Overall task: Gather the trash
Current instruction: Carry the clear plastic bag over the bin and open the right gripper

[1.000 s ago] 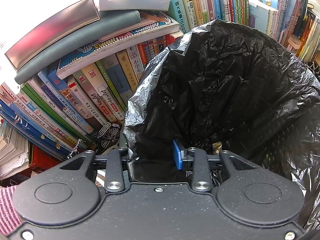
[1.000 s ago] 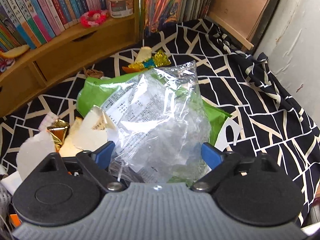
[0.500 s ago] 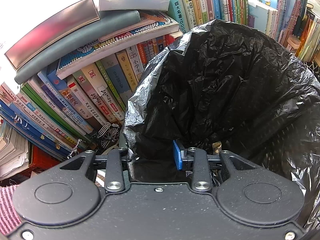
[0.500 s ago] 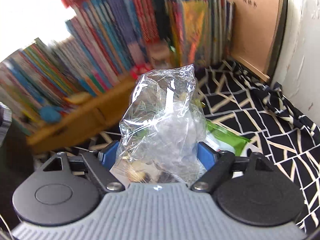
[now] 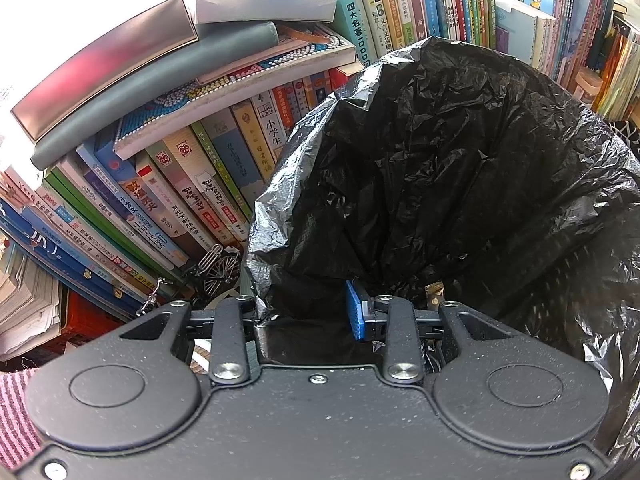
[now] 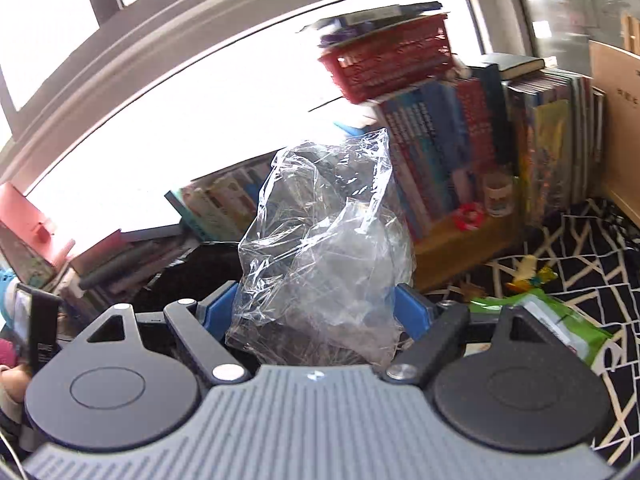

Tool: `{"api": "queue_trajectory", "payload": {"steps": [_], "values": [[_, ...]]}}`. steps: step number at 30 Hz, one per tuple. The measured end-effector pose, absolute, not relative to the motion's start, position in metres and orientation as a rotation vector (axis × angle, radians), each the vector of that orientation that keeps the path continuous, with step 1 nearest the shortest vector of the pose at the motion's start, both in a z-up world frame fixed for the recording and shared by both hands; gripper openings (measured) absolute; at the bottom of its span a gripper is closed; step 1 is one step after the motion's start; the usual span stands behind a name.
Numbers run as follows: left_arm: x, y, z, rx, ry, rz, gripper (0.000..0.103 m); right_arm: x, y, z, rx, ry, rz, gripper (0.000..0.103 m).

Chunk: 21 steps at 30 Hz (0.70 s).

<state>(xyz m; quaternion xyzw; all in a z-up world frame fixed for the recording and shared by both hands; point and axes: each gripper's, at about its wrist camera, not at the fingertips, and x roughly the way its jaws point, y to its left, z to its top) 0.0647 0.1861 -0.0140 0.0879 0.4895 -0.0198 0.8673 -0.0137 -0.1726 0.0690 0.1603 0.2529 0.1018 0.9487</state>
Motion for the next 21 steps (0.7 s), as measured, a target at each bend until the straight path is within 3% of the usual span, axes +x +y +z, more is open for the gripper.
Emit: {"api": "queue_trajectory", "payload": {"steps": [9, 21], "values": [[0.065, 0.187, -0.014, 0.188, 1.021, -0.045, 0.031, 0.000, -0.129, 0.085, 0.369, 0.513, 0.457, 0.084], [0.064, 0.187, -0.014, 0.182, 1.024, -0.049, 0.031, 0.032, -0.070, 0.051, 0.335, 0.617, 0.589, 0.084]]}}
